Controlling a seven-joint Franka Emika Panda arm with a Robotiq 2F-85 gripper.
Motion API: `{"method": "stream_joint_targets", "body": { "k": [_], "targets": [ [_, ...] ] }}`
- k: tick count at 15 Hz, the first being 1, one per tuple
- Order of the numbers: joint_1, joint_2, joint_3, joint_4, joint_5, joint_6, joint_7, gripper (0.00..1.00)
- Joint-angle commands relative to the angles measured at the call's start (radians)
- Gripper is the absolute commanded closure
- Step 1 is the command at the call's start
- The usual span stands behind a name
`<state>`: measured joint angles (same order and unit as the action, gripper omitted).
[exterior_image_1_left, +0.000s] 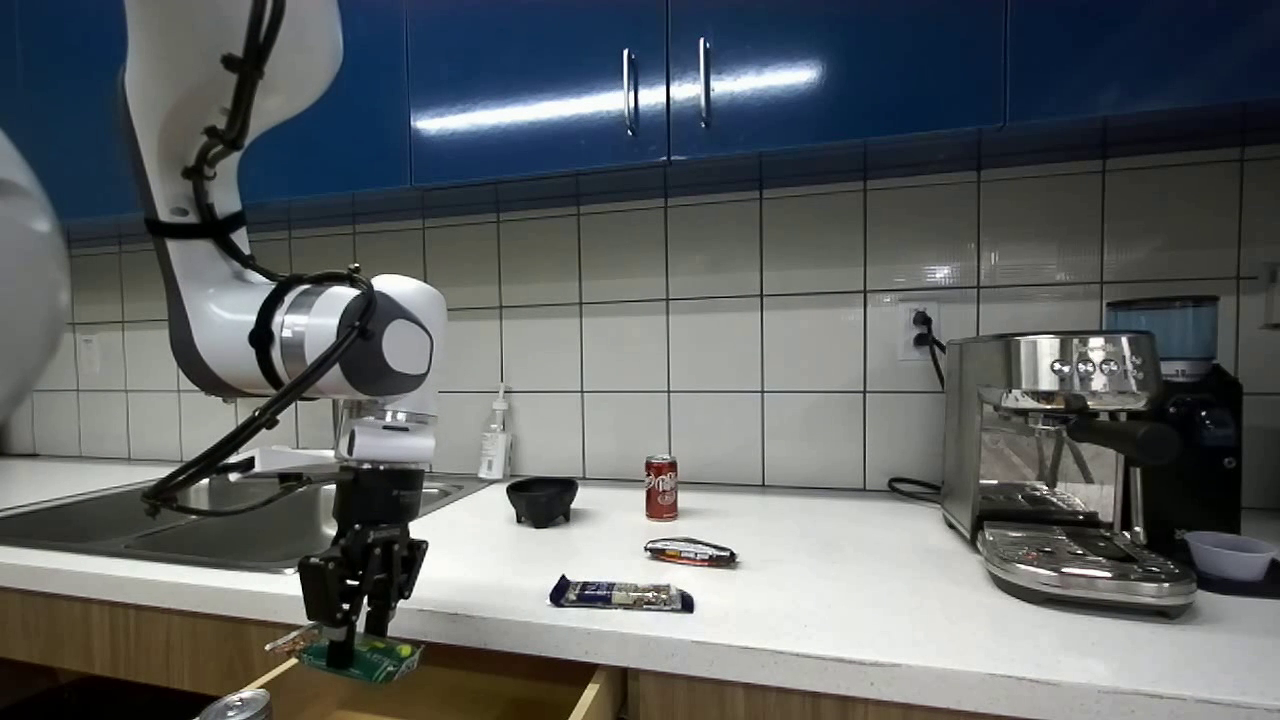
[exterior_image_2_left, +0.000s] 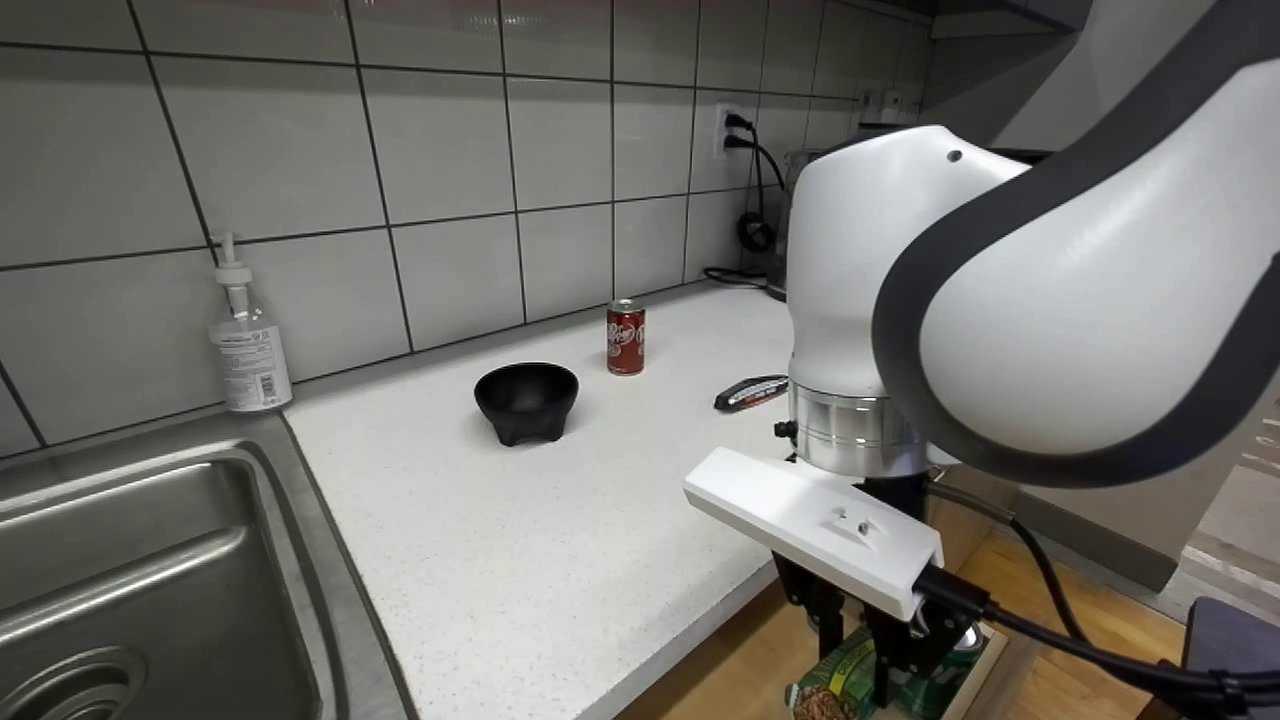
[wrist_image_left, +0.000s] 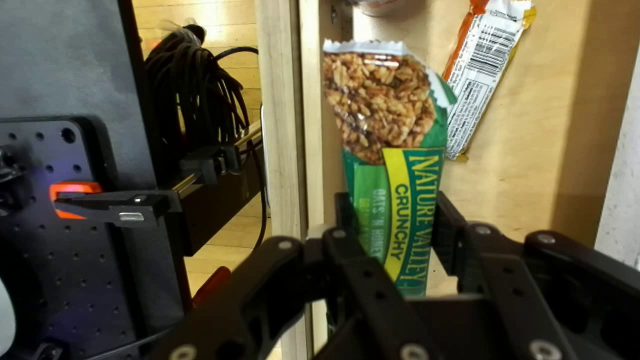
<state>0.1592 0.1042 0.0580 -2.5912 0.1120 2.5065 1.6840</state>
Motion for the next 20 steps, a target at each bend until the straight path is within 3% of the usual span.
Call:
{"method": "stream_joint_targets", "body": {
  "k": [1,2,3,4,9,20],
  "targets": [
    [-0.005,-0.045,0.009,-0.026,0.001,0.0,0.027,0.85],
    [-0.006,-0.045,0.009,-0.025,0.001,-0.001,0.026,0.85],
    [-0.005,-0.046,0.007,-0.024,-0.009,-0.007,0.033,0.35],
    [-0.005,-0.046,0.008,-0.024,-0.006,-0.006,0.03,0.34],
    [-0.008,-0.062,0.006,-0.02,-0.01,-0.019,0.026,0.01],
    [-0.071,-0.137,-0.024,0.031,-0.086,-0.075,-0.012,0.0]
  ]
}}
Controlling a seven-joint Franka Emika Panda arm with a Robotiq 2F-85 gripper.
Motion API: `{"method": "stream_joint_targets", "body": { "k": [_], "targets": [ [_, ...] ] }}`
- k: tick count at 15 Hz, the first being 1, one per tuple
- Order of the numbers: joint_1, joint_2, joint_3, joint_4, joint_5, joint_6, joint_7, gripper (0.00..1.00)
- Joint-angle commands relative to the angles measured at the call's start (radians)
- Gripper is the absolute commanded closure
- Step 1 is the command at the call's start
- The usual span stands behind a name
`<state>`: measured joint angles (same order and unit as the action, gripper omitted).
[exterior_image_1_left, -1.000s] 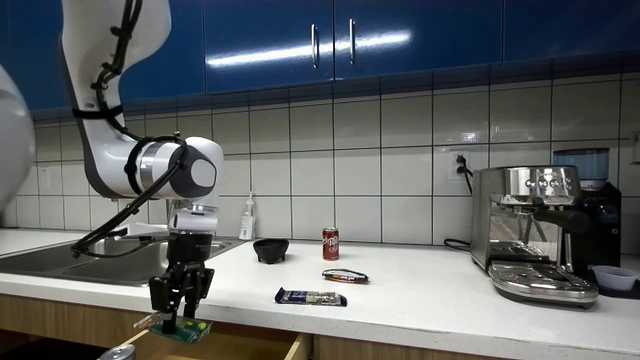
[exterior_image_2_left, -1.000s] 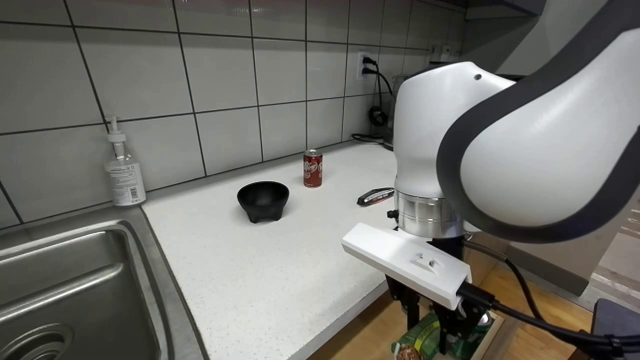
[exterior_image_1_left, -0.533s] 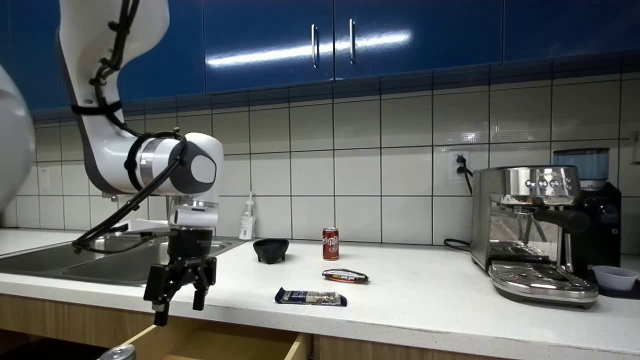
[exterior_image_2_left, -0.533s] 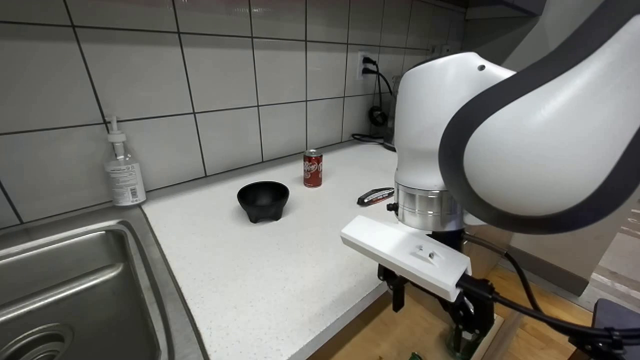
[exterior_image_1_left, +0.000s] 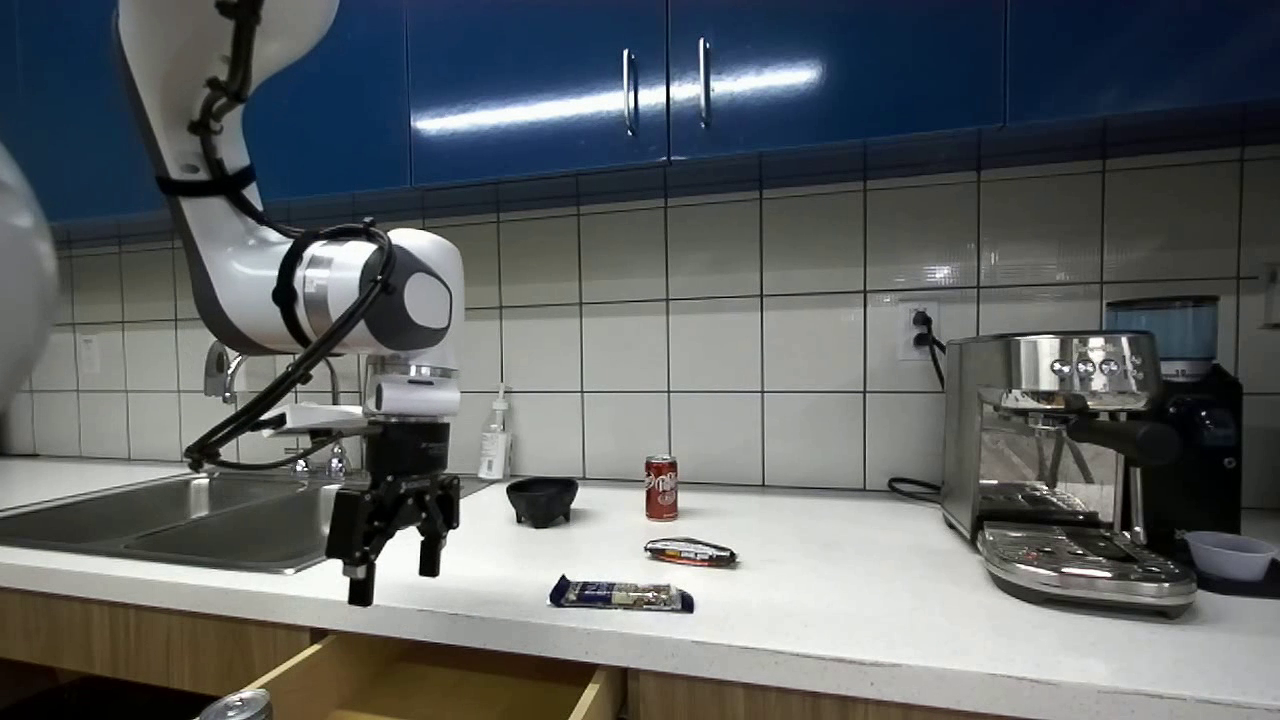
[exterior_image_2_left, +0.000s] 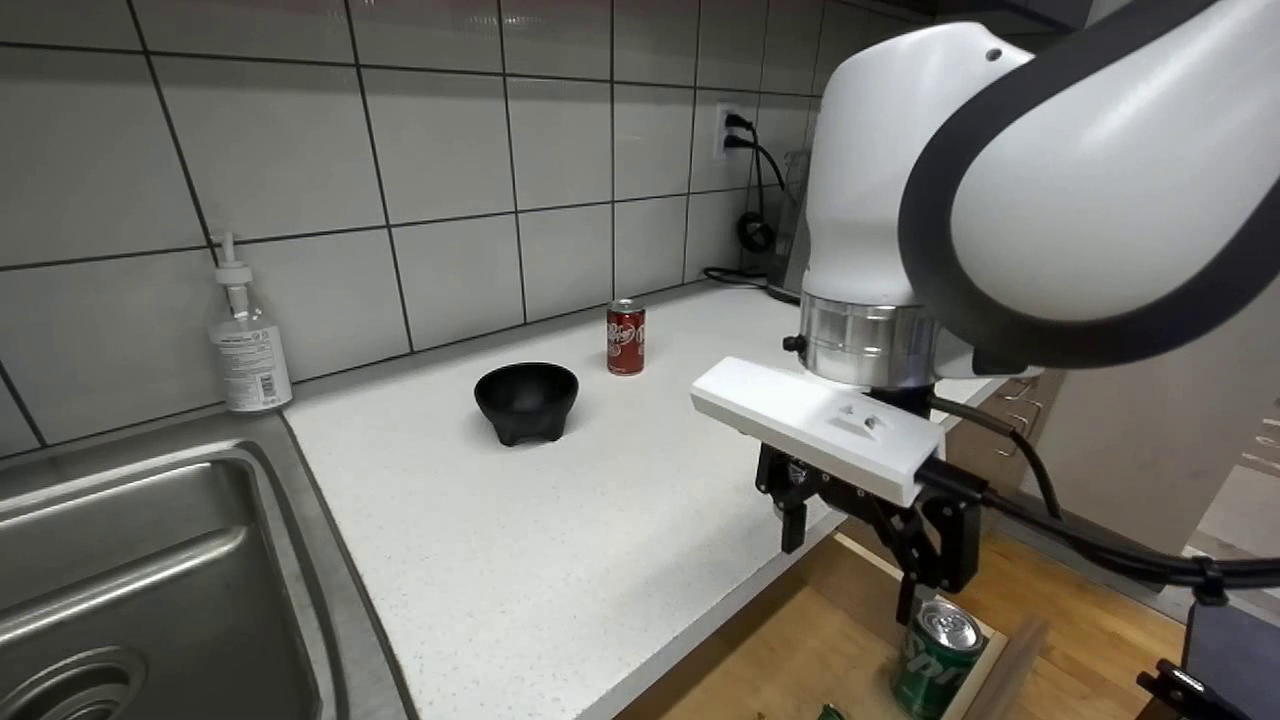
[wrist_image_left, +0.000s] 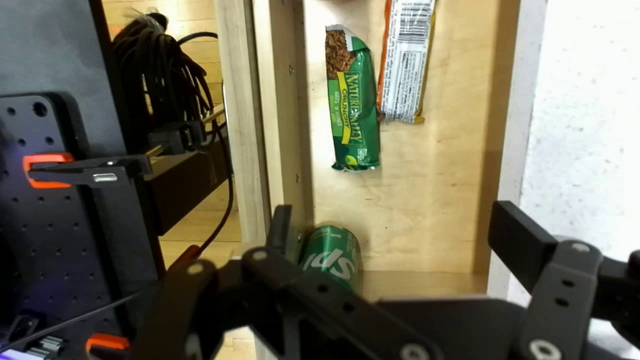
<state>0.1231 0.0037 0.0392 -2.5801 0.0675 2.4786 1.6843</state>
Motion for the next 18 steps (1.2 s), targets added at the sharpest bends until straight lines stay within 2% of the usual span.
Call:
{"method": "stream_joint_targets", "body": {
  "k": [1,11,18],
  "targets": [
    [-0.045,-0.04,-0.009,0.027,-0.049,-0.048,-0.027,0.0],
    [-0.111,-0.028,-0.052,0.094,-0.127,-0.03,-0.226,0.0],
    [-0.136,0.001,-0.076,0.112,-0.095,-0.009,-0.373,0.0]
  ]
}}
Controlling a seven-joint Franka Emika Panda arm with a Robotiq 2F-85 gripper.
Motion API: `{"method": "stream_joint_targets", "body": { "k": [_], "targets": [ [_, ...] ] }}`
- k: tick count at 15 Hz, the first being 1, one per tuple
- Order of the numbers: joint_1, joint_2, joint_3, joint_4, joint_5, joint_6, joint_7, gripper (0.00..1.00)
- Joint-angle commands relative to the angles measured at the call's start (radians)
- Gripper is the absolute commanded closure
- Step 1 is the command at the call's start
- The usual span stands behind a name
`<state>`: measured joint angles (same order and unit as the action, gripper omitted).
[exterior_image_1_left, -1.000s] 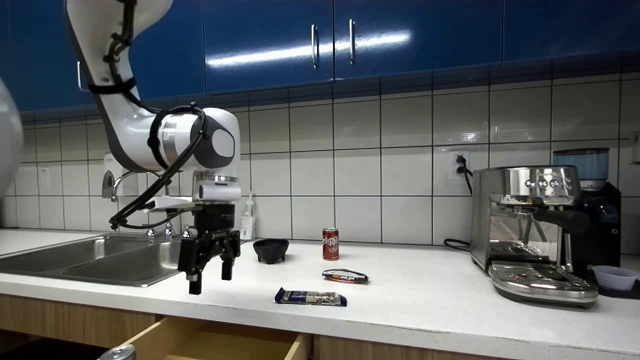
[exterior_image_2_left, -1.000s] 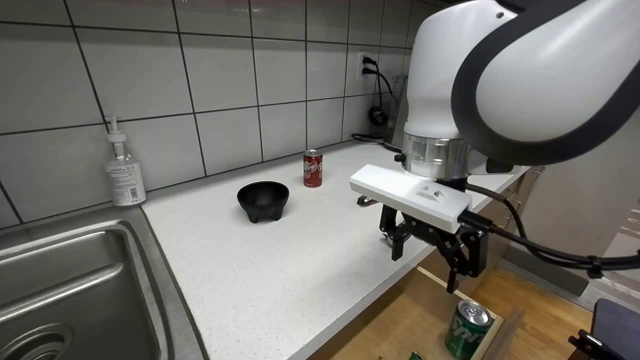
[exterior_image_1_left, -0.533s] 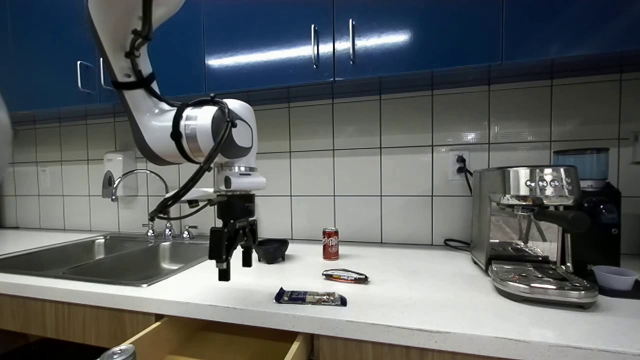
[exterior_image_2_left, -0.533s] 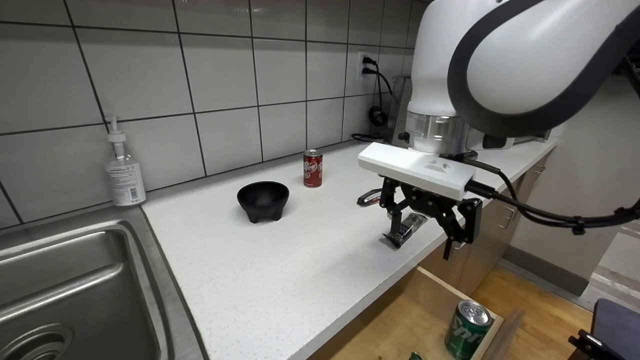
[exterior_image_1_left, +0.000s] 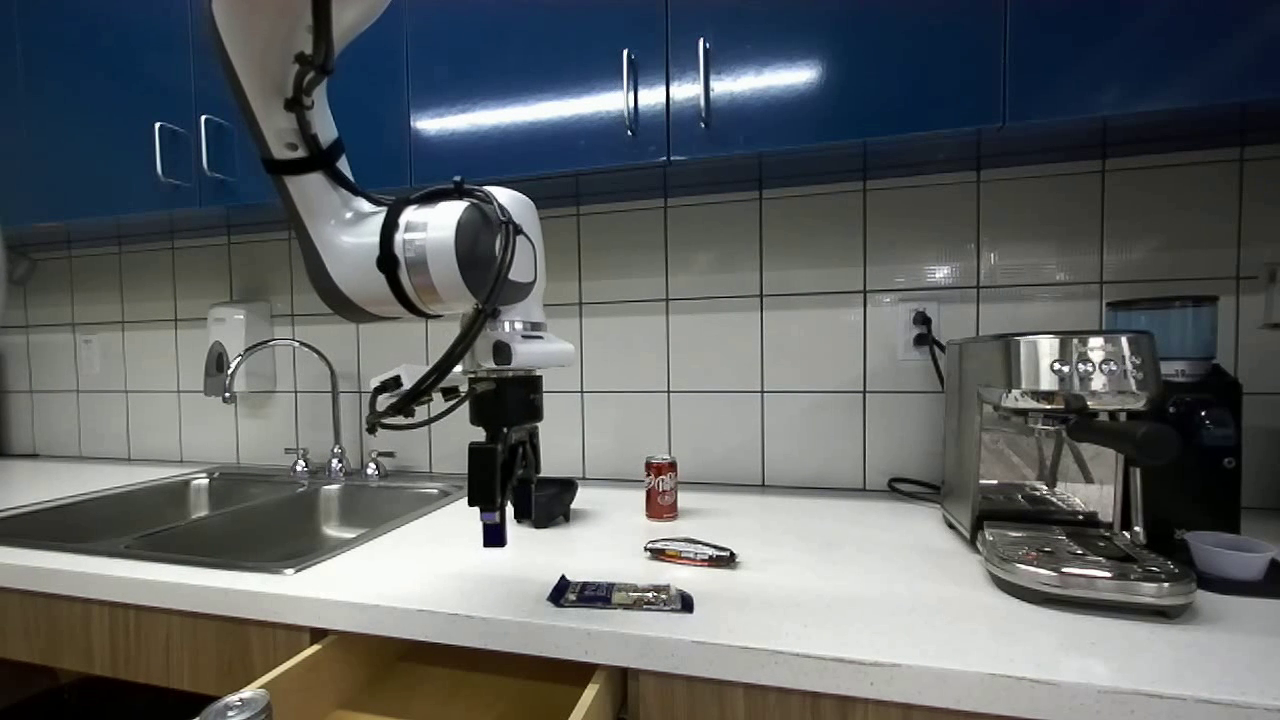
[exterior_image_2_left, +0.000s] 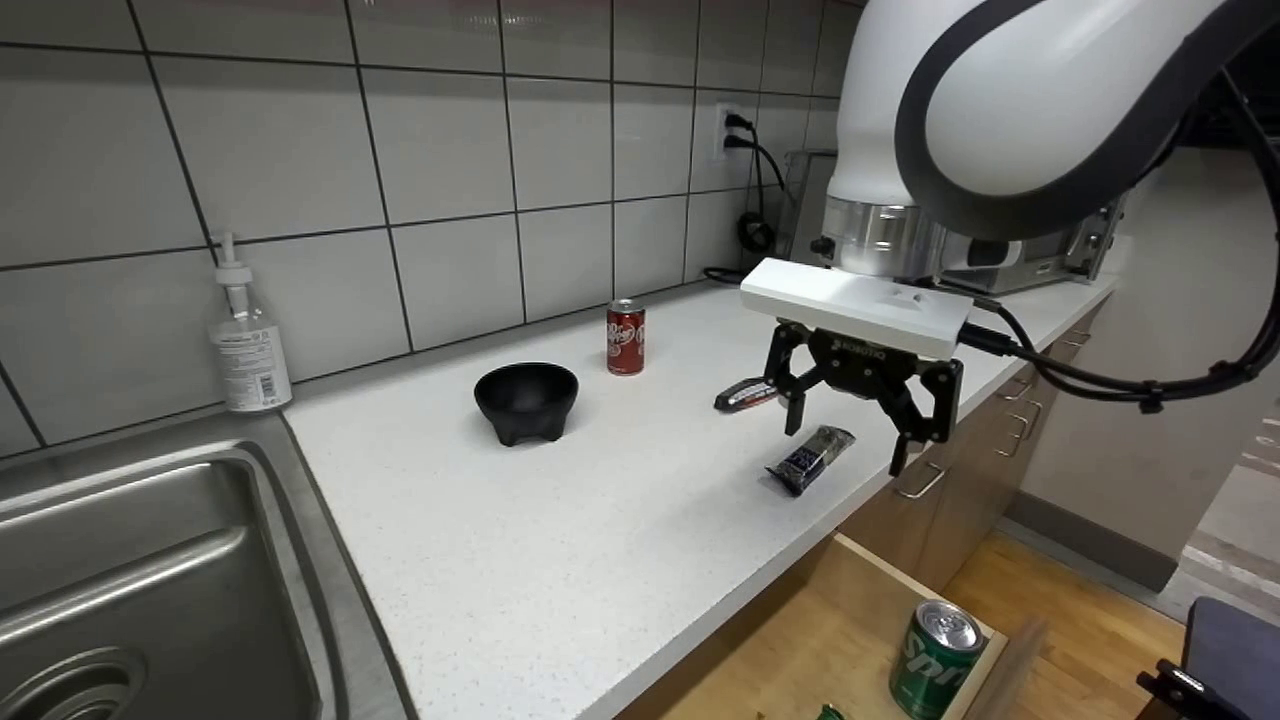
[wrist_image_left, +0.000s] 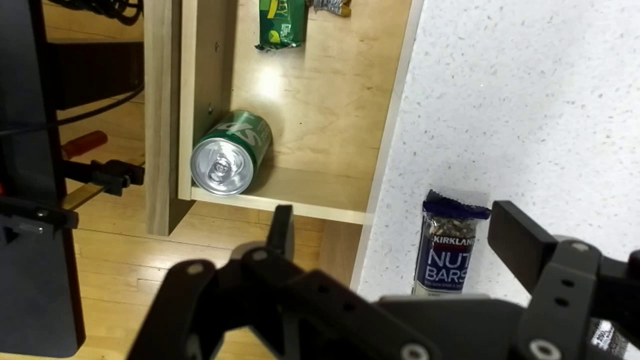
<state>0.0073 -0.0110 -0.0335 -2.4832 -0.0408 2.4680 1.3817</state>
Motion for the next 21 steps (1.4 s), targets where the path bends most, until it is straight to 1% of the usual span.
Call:
{"method": "stream_joint_targets", "body": {
  "k": [1,5,12,17,21],
  "targets": [
    [-0.023,0.023,-0.008,0.013,0.021,0.008,-0.091,0.0],
    [-0.038,0.055,-0.026,0.014,0.028,0.024,-0.154,0.0],
    [-0.062,0.118,-0.065,0.035,0.035,0.064,-0.223,0.0],
    [-0.069,0.184,-0.088,0.075,0.064,0.098,-0.246,0.0],
    [-0.072,0.243,-0.101,0.122,0.109,0.114,-0.259,0.0]
  ]
}}
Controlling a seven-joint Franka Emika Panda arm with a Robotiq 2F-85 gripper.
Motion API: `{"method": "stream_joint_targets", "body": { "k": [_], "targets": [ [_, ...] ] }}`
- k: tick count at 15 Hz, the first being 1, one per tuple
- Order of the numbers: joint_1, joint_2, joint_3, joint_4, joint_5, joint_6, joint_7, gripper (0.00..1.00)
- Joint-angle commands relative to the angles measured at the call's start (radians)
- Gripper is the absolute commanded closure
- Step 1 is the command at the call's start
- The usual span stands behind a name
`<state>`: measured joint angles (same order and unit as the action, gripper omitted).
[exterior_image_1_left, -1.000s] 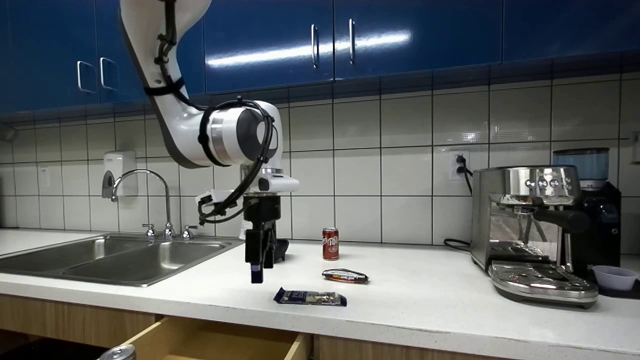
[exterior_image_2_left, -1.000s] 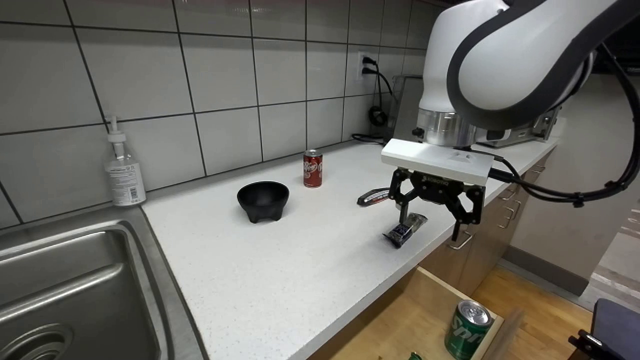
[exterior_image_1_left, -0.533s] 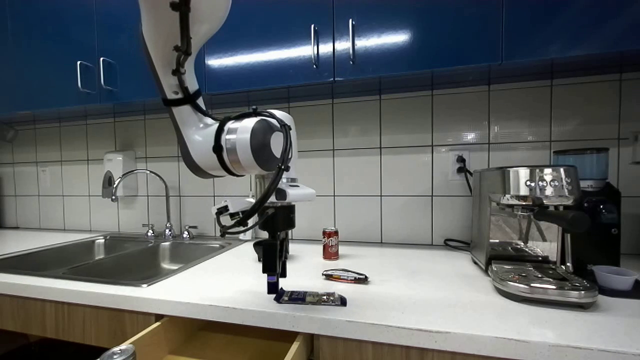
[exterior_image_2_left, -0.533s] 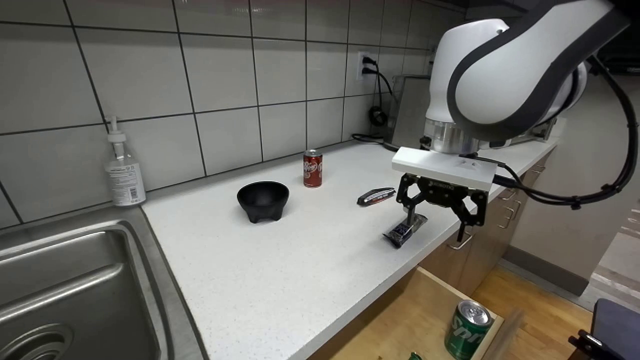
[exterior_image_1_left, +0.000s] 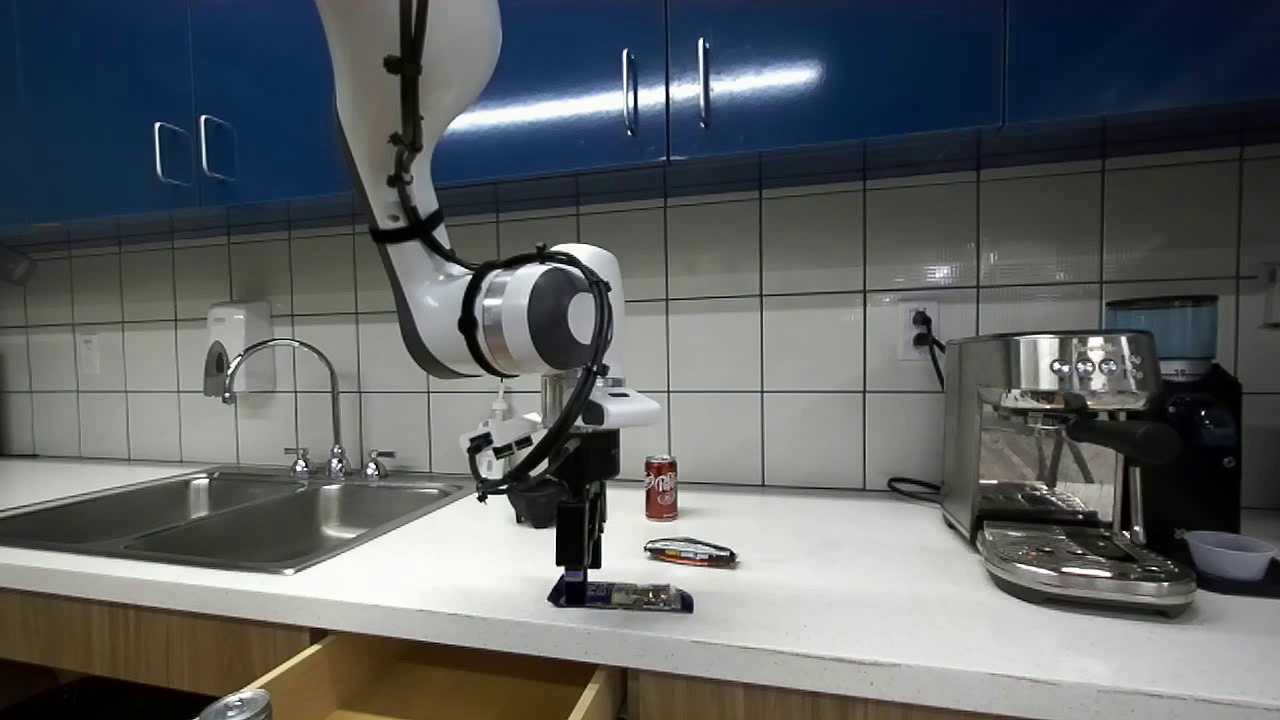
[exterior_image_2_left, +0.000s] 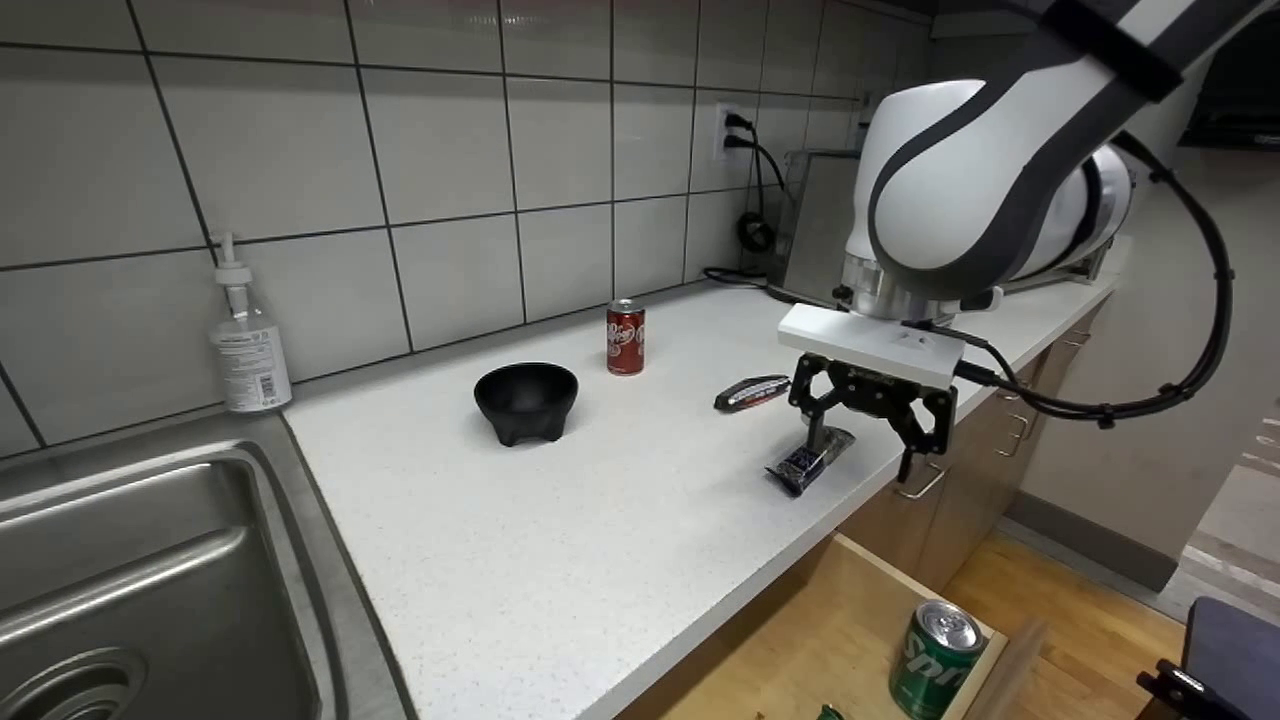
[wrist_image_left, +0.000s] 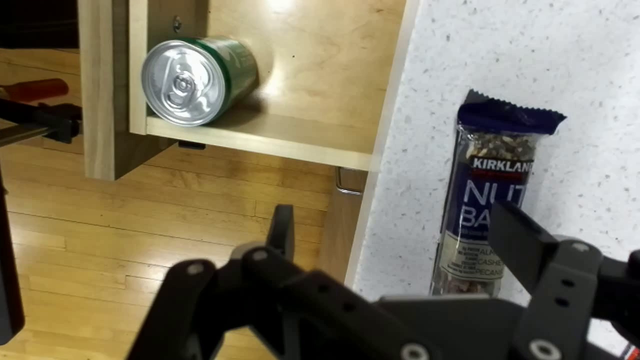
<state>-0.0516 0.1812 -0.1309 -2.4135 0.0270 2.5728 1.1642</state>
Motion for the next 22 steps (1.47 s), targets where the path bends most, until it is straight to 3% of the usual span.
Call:
{"method": "stream_joint_targets", "body": {
  "k": [1,18,19,20,22],
  "targets": [
    [-0.013,0.064,-0.005,0.064,0.05,0.01,-0.043,0.0],
    [-0.006,0.171,-0.012,0.177,0.1,0.011,-0.066,0.0],
    [-0.006,0.174,-0.013,0.179,0.102,0.012,-0.07,0.25],
    [-0.001,0.177,-0.018,0.18,0.095,0.011,-0.065,0.26],
    [-0.002,0.178,-0.017,0.18,0.097,0.013,-0.067,0.42]
  ]
}}
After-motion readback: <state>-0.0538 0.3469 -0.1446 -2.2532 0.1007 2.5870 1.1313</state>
